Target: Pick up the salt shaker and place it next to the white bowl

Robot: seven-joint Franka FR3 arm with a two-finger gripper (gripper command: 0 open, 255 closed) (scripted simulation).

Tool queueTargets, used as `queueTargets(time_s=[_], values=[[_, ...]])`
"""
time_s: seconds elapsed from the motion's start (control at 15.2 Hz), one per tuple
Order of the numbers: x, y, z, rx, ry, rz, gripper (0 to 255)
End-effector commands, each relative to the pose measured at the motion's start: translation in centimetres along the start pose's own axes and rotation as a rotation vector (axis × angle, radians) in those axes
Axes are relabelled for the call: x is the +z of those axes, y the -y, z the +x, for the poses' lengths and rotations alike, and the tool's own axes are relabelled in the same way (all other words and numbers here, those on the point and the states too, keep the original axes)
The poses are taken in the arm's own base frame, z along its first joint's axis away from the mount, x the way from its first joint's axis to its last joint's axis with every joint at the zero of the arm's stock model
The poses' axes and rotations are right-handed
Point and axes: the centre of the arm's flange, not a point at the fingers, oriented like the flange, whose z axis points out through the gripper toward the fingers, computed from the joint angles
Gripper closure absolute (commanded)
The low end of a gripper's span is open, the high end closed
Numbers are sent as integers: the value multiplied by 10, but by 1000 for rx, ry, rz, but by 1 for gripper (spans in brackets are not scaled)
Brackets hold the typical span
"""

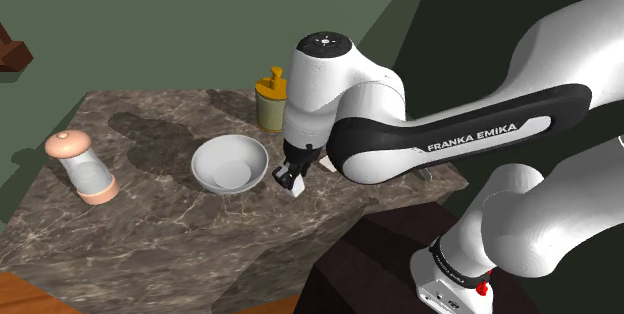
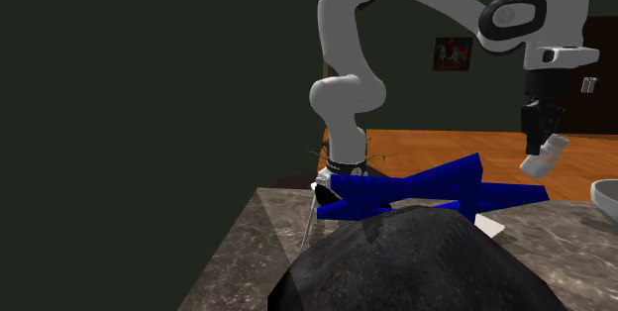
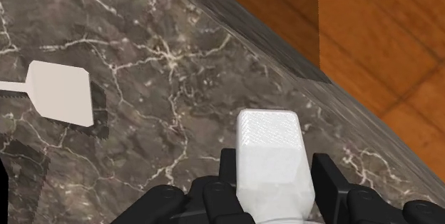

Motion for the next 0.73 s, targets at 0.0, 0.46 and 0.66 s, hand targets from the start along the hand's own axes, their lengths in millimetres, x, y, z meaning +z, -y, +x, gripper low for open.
queueTargets(time_s=[0.0, 0.46, 0.66], values=[[10, 0, -2, 0, -1, 0, 255], [47, 4, -5, 0, -1, 0, 255], [54, 5, -6, 0, -1, 0, 255]])
